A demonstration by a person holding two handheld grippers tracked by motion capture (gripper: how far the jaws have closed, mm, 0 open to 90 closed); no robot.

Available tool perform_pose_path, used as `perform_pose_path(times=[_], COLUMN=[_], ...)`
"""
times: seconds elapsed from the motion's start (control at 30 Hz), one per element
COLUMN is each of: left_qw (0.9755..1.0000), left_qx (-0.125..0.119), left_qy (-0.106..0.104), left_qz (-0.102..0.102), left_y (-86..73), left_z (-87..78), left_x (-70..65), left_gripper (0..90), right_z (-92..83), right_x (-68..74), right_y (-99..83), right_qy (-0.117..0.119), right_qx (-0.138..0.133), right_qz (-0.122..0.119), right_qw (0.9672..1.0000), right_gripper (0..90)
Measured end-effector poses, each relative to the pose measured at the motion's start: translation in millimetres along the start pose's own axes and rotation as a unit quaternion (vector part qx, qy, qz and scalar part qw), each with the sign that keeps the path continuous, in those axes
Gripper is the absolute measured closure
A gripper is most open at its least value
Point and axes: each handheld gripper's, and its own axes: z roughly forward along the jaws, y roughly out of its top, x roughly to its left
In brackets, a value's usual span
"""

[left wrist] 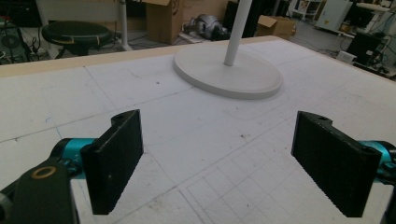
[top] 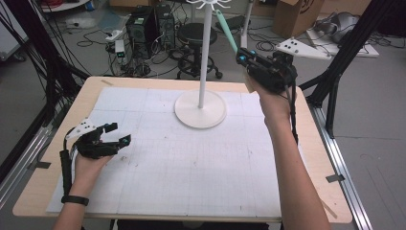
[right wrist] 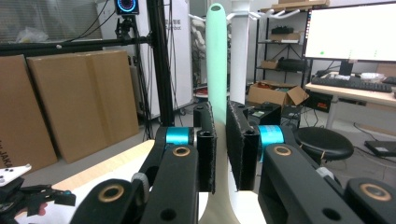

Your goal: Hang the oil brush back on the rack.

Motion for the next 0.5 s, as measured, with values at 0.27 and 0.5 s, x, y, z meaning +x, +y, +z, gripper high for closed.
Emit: perform_pose_path(times=[0.27,0.5], left_qw=[1.0,1.0], left_qx=[0.0,0.003], left_qy=[0.0,-0.002], left_qz=[0.001,0.001], left_y=[0.1,-0.1], left_z=[-0.5,-0.5], left_x=[0.2,0.3], left_gripper=[17.3,17.3], right_z=[8.4,12.1], right_x=[1.4,-0.2], right_y=[1.7,1.0], right_qy=[-0.006,-0.012], right_qx=[0.006,0.01], right_qz=[-0.003,-0.002], right_qw=[1.0,0.9999], right_gripper=[82.7,82.6])
